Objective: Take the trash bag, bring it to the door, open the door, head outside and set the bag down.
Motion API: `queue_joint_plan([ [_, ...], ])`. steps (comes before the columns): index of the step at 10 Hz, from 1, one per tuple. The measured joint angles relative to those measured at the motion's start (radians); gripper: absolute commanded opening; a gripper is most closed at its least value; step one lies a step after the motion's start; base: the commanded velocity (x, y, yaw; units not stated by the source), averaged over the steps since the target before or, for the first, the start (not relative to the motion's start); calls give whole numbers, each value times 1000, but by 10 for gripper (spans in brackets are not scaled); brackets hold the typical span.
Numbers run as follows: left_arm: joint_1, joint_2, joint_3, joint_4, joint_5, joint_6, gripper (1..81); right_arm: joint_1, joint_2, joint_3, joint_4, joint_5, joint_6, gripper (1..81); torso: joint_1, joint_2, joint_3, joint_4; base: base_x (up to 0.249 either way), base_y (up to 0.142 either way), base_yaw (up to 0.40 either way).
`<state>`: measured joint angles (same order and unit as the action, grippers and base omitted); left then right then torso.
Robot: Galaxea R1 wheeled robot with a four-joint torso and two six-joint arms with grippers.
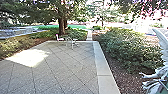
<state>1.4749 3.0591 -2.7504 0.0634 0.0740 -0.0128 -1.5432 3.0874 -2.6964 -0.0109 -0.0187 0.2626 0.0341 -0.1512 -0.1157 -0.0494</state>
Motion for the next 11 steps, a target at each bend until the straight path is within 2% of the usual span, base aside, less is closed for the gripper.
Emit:
queue_joint_plan([
  [5,24,0,0,0,6,0,10,-21,-2,-1,0,-7,0,811,-3,-1,1,0,121,0,0],
  [10,5,0,1,0,2,0,10,-11,0,0,0,-1,1,811,-4,-1,1,0,134,0,0],
  [11,5,0,0,0,1,0,10,-10,-2,0,-1,-1,-1,811,-4,-1,1,0,0,0,0],
])
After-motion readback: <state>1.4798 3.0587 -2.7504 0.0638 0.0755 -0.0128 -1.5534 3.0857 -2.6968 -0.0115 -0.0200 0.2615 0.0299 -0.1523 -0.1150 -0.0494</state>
